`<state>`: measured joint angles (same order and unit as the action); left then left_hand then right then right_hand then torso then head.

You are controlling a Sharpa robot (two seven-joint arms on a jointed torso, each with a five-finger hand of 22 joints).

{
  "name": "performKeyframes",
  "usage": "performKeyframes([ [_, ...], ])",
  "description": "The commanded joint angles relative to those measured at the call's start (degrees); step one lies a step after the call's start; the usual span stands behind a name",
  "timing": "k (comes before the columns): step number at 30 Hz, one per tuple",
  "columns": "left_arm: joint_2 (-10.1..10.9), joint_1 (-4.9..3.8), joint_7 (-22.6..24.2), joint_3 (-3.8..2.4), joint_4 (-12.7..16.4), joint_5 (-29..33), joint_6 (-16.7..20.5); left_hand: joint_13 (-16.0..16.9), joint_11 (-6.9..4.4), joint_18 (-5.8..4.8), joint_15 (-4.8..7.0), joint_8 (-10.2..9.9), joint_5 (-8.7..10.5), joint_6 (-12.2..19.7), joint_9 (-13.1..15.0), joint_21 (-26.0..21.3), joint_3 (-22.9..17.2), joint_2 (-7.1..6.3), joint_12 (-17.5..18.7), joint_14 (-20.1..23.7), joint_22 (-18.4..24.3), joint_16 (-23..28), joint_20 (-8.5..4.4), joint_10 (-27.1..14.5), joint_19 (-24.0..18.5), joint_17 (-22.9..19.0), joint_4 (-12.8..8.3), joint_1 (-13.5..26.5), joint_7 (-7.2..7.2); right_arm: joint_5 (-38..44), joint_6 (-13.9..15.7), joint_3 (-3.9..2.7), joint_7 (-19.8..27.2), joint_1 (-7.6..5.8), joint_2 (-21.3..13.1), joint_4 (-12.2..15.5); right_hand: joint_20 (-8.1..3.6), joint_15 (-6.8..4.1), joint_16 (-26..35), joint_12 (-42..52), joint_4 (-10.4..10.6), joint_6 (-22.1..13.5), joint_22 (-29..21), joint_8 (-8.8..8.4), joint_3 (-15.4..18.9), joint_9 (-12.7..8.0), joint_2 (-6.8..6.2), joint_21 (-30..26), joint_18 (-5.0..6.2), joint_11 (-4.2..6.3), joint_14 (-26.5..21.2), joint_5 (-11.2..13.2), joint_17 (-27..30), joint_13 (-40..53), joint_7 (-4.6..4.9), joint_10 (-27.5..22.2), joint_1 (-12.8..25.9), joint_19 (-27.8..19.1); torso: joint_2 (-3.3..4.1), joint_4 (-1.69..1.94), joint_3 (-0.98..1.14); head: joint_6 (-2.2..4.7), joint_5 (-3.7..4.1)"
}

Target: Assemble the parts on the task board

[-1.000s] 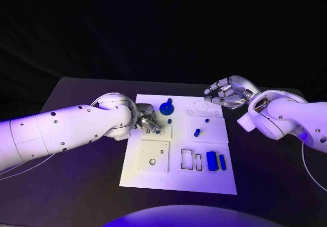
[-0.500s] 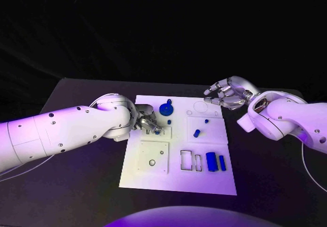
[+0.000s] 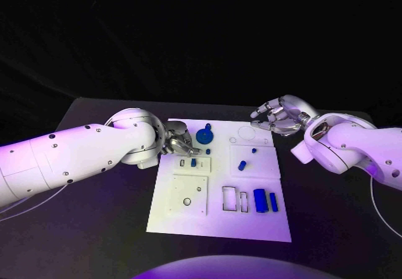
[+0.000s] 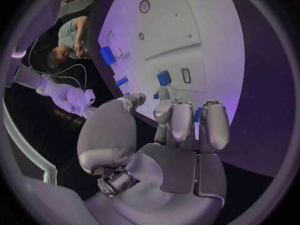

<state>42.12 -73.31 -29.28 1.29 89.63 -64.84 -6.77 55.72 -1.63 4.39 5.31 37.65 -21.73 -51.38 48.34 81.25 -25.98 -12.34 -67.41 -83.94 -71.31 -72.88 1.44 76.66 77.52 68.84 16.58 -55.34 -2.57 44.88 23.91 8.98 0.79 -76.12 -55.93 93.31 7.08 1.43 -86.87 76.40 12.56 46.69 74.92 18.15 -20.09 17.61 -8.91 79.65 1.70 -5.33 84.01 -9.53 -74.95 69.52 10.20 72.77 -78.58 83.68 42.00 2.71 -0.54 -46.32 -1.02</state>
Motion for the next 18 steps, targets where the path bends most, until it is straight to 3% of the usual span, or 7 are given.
performKeyframes([
  [1,0.21,-1.13,0.67,-0.37,-0.67,4.25,-1.88,-1.11,0.42,0.08,-0.76,-0.98,-0.29,0.77,-0.45,-0.74,0.82,-0.15,0.87,-0.58,1.25,0.3,0.29,-1.26,-0.93,-0.11,0.06,-1.57,-0.38,0.53,-0.09,0.01,0.77,0.11,0.07,-0.1,-0.03,-0.39,0.36,-0.3,0.32,-0.06,8.57,0.14,-0.08,-0.01,-0.1,-0.21,1.12,0.0,3.84,-0.35,-6.88,-0.09,0.0,-0.35,0.53,-0.38,0.04,-0.01,-0.06,0.66,-0.08],
  [9,0.15,-3.78,0.81,-1.03,-4.58,4.17,-5.82,-1.03,0.62,0.18,-0.94,-1.36,-0.07,0.95,-0.6,-1.06,1.46,-0.42,0.82,-0.56,1.72,0.33,0.46,-1.54,-1.27,-0.12,0.11,-2.05,-0.6,0.53,-0.13,0.02,0.82,0.21,0.08,-0.3,-0.03,-0.39,0.36,-0.3,0.32,-0.06,8.57,0.14,-0.08,-0.01,-0.1,-0.21,1.12,0.0,3.84,-0.35,-6.88,-0.09,0.0,-0.35,0.53,-0.38,0.08,-0.05,0.01,1.27,-0.36],
  [18,-1.53,-4.65,0.89,-1.05,-10.15,1.25,-9.96,-1.0,0.65,0.17,-0.98,-1.46,-0.03,0.86,-0.67,-1.07,1.57,-0.16,0.76,-0.55,1.68,0.33,0.53,-1.57,-1.24,-0.13,0.2,-2.17,-0.63,0.54,-0.11,0.02,0.73,0.23,0.05,-0.25,-0.03,-0.4,0.36,-0.28,0.31,-0.07,8.58,0.15,-0.13,-0.01,-0.06,-0.2,1.11,0.01,3.84,-0.39,-6.9,-0.05,-0.01,-0.32,0.49,-0.36,0.11,0.08,0.03,1.3,-0.57],
])
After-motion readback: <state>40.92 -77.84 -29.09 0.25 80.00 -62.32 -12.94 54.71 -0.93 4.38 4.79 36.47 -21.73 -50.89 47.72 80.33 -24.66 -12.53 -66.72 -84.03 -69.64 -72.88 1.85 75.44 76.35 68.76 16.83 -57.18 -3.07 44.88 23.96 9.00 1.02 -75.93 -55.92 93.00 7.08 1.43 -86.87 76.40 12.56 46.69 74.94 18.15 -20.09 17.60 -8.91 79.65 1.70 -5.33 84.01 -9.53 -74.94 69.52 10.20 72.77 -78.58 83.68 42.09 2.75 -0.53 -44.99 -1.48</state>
